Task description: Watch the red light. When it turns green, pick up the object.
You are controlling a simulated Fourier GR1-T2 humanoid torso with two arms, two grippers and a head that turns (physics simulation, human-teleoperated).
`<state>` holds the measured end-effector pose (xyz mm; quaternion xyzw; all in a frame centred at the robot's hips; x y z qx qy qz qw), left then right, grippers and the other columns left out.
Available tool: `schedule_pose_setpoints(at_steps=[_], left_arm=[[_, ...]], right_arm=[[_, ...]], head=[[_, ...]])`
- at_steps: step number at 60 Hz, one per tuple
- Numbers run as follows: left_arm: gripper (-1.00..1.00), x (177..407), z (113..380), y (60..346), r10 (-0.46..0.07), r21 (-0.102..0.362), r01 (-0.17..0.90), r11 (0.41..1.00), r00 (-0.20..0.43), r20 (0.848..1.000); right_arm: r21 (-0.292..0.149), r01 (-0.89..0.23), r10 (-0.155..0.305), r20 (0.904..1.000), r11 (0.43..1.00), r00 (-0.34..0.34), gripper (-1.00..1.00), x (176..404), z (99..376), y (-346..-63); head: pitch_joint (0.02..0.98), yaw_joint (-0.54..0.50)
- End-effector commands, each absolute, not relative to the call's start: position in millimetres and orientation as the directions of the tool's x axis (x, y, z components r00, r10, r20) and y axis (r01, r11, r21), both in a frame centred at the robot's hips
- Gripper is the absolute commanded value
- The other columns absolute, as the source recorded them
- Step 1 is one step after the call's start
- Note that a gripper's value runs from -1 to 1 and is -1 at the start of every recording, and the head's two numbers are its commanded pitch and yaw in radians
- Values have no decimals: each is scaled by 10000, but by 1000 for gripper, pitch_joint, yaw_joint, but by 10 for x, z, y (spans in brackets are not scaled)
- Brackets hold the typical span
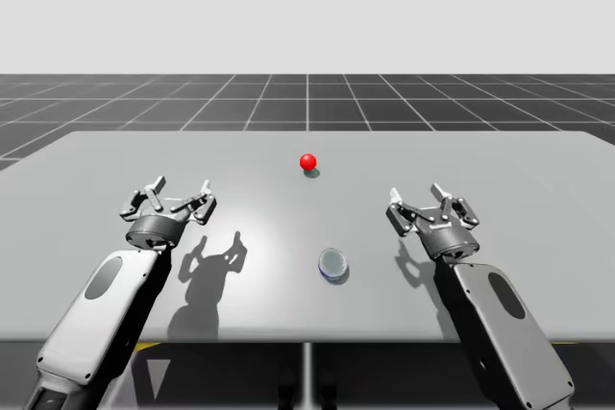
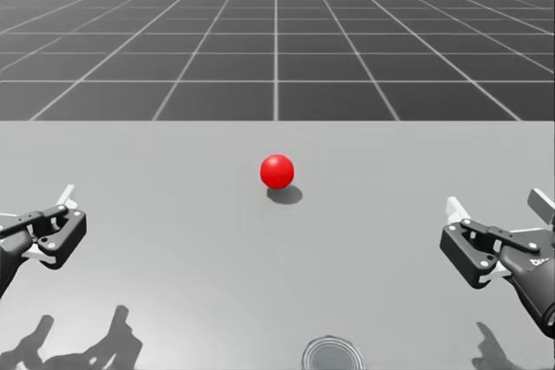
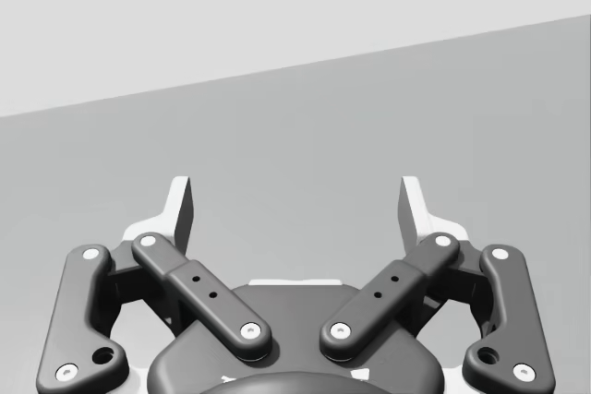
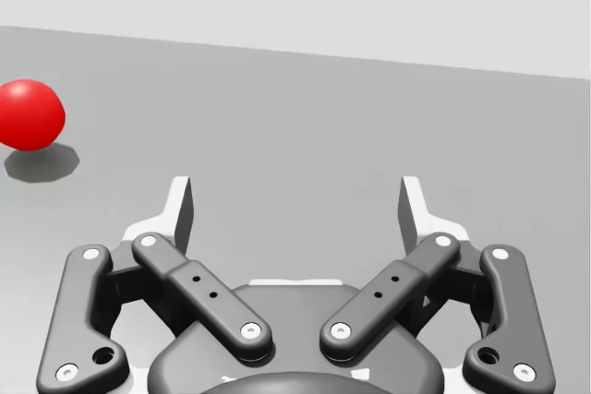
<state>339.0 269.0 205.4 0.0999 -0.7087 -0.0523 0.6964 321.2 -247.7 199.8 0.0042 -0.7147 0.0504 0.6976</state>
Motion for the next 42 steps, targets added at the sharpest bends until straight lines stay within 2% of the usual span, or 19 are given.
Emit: schedule_pose_setpoints(at_steps=[1, 42], left_arm=[[-1000, 3391, 2049, 2682, -2165, 2154, -676, 9742, -100, 9762], [-1000, 3382, 2058, 2666, -2141, 2130, -653, 9749, -114, 9767]], right_arm=[[-675, -764, 657, 9975, 9948, -258, -1000, 3213, 1994, -2475], [-690, -816, 674, 9975, 9943, -229, -1000, 3216, 1988, -2469]], head=[[545, -5], [542, -6]])
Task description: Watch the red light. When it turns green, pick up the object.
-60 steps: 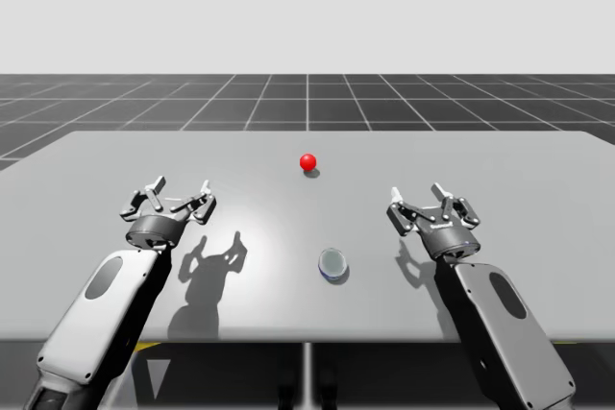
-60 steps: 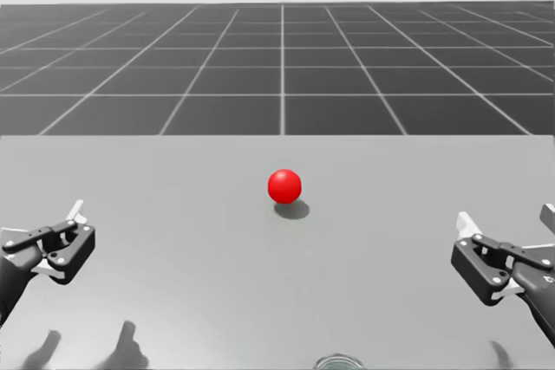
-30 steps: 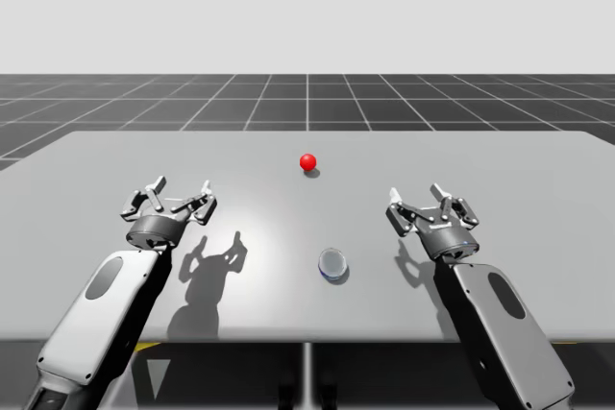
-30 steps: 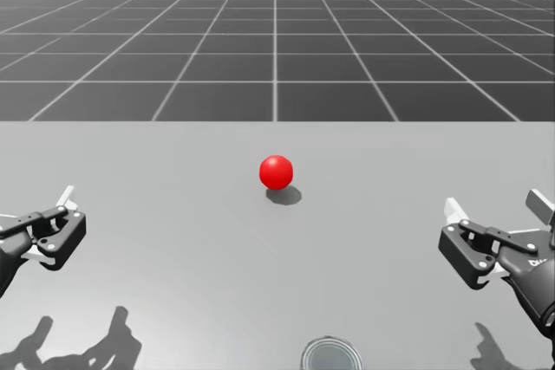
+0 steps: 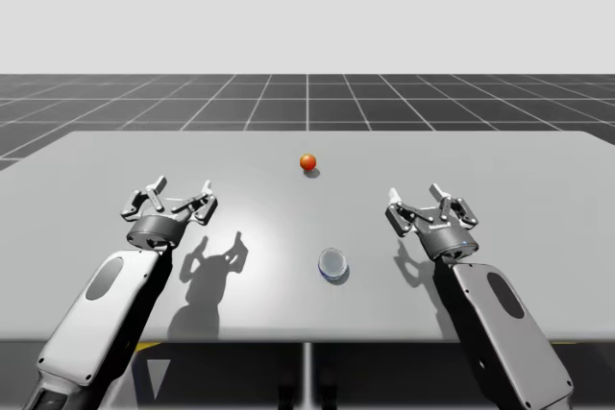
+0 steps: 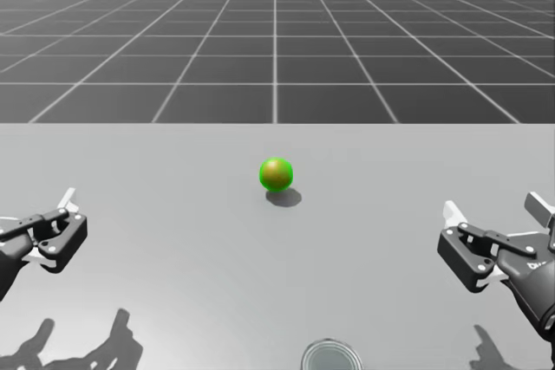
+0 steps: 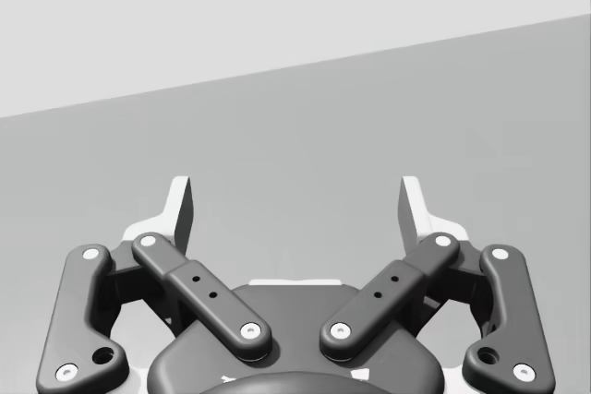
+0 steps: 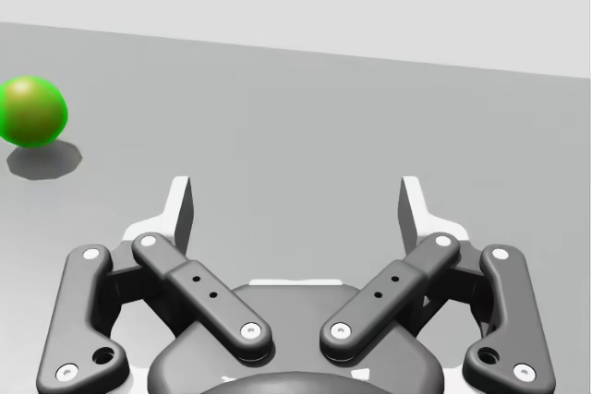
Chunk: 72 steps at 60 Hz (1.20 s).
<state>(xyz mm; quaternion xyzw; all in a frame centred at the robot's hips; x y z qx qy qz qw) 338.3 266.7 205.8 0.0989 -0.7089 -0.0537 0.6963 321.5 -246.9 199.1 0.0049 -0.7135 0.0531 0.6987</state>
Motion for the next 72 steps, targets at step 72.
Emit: schedule_pose_setpoints(at_steps=[72], left_arm=[[-1000, 3356, 2106, 2641, -2061, 2042, -532, 9775, -323, 9780]], right_arm=[[-198, -2162, 273, 9991, 9761, 318, -1000, 2919, 2107, -2340]], head=[[917, -102]])
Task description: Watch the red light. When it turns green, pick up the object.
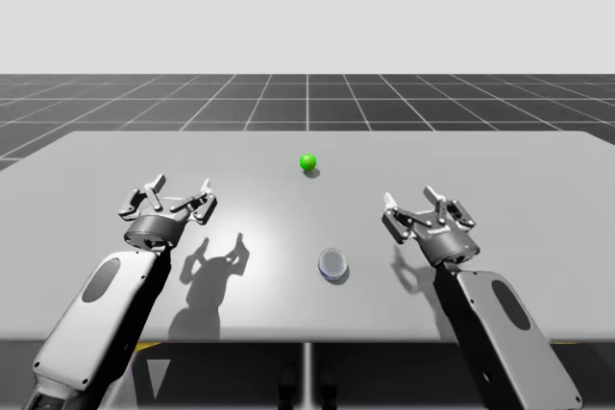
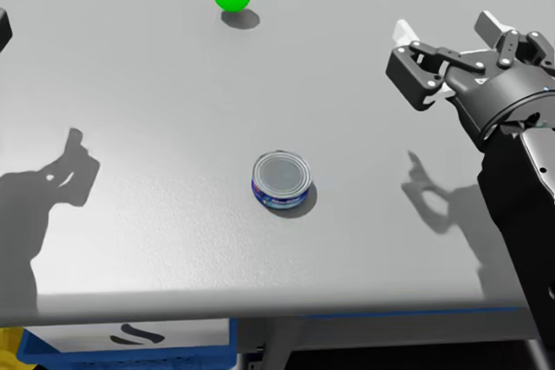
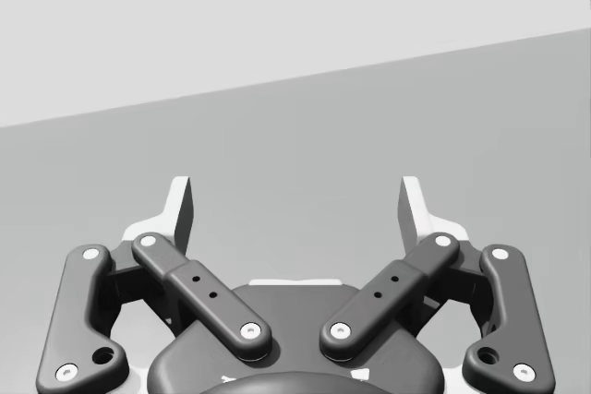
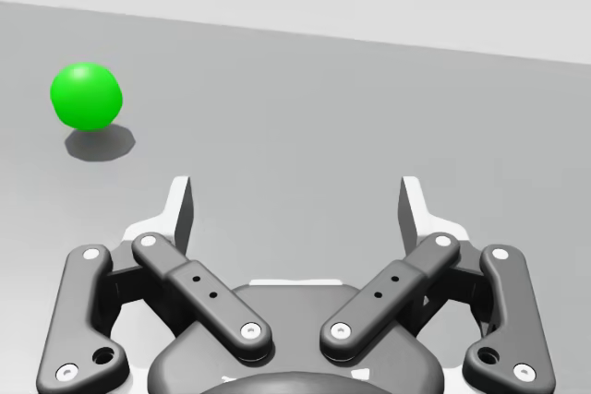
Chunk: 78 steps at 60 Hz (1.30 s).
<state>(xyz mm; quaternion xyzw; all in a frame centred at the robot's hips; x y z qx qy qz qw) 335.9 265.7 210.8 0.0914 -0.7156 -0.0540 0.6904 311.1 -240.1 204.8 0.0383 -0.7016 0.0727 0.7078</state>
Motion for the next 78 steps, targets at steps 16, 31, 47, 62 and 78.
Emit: schedule_pose_setpoints(at_steps=[16, 31, 47, 62, 78], left_arm=[[-1000, 3354, 2087, 2622, -2057, 2043, -532, 9775, -228, 9784], [-1000, 3351, 2074, 2609, -2089, 2078, -513, 9768, -179, 9778], [-1000, 3359, 2048, 2590, -2107, 2101, -427, 9767, -101, 9775], [-1000, 3363, 2045, 2585, -2127, 2121, -415, 9764, -99, 9771], [-1000, 3361, 2053, 2585, -2111, 2105, -420, 9767, -116, 9774]], right_arm=[[290, -4140, 252, 9918, 9098, 1250, -1000, 2475, 2086, -2278], [315, -5527, 768, 9821, 8328, 1718, -1000, 2173, 1862, -2092], [-106, -6121, 1386, 9770, 7907, 1622, -1000, 2076, 1601, -1834], [-245, -6120, 1854, 9619, 7905, 2009, -1000, 2140, 1414, -1648], [-843, -6003, 2434, 9514, 7953, 1888, -1000, 2285, 1268, -1471]], head=[[922, -100], [926, -94], [927, -100], [928, -105], [928, -100]])
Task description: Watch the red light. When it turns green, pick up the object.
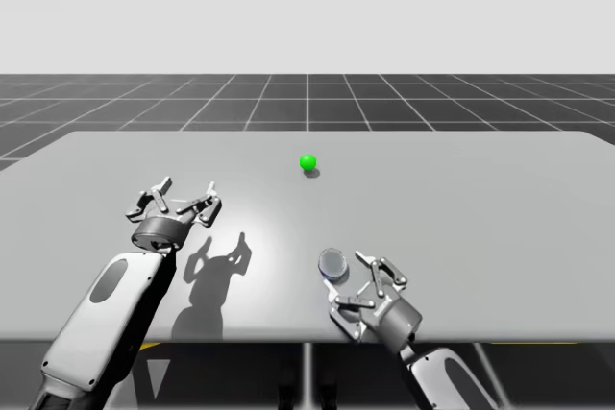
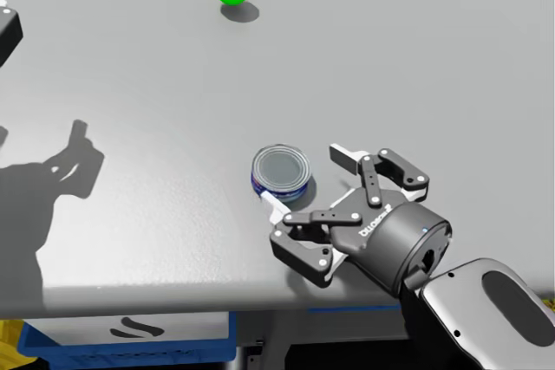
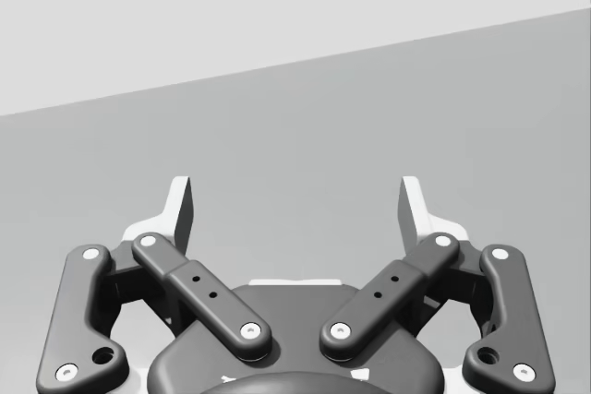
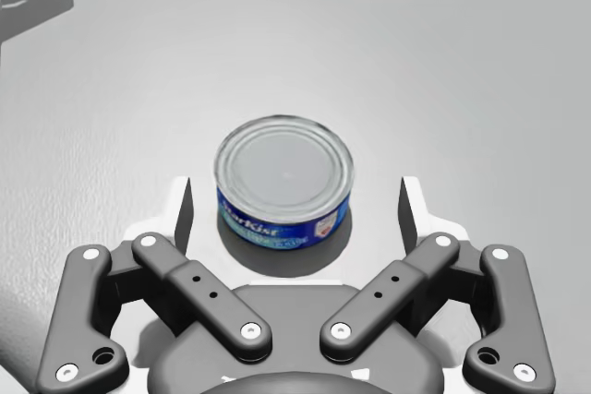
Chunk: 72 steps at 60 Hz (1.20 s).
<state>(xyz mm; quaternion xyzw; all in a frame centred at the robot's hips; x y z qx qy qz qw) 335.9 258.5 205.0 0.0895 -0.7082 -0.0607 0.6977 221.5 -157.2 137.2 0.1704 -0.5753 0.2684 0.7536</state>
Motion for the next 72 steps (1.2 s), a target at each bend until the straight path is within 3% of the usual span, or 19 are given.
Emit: schedule_pose_setpoints(at_steps=[1, 21, 31, 35, 40, 42, 43, 44, 45, 57, 72], left_arm=[[-1000, 3361, 2053, 2586, -2111, 2105, -422, 9767, -118, 9774], [-1000, 3355, 2062, 2592, -2086, 2079, -425, 9772, -126, 9779], [-1000, 3353, 2061, 2587, -2094, 2088, -413, 9771, -120, 9778], [-1000, 3354, 2061, 2586, -2088, 2082, -414, 9772, -120, 9779], [-1000, 3354, 2058, 2585, -2097, 2091, -406, 9770, -116, 9777], [-1000, 3354, 2058, 2585, -2094, 2088, -403, 9771, -116, 9778], [-1000, 3354, 2058, 2585, -2094, 2088, -402, 9771, -115, 9778], [-1000, 3354, 2058, 2584, -2096, 2090, -402, 9771, -115, 9777], [-1000, 3355, 2058, 2583, -2097, 2091, -399, 9771, -113, 9777], [-1000, 3354, 2058, 2578, -2113, 2107, -392, 9768, -113, 9774], [-1000, 3350, 2052, 2571, -2131, 2125, -390, 9764, -107, 9770]], right_arm=[[-835, -6016, 2424, 9518, 7945, 1881, -1000, 2292, 1264, -1462], [-1582, -5729, 2984, 9411, 8042, 1590, -1000, 2482, 1139, -1290], [-1568, -5647, 3099, 9324, 8103, 1858, -1000, 2518, 1082, -1288], [-1326, -5753, 3047, 9282, 8071, 2135, -1000, 2516, 1069, -1277], [-1247, -5986, 3248, 9152, 7913, 2386, -980, 2494, 1057, -1289], [-1438, -5916, 3362, 9136, 7933, 2288, -791, 2480, 1051, -1295], [-1451, -5878, 3336, 9153, 7959, 2258, -379, 2472, 1048, -1298], [-1450, -5902, 3352, 9146, 7941, 2263, 770, 2466, 1051, -1302], [-1372, -5915, 3303, 9151, 7945, 2315, 975, 2464, 1056, -1311], [-1354, -5858, 3247, 9172, 7991, 2309, 1000, 2453, 1061, -1334], [-1353, -5931, 3235, 9196, 7937, 2231, 1000, 2425, 1058, -1343]], head=[[928, -99], [930, -90], [930, -87], [929, -88], [928, -89], [928, -89], [927, -89], [927, -90], [926, -90], [898, -90], [709, -93]])
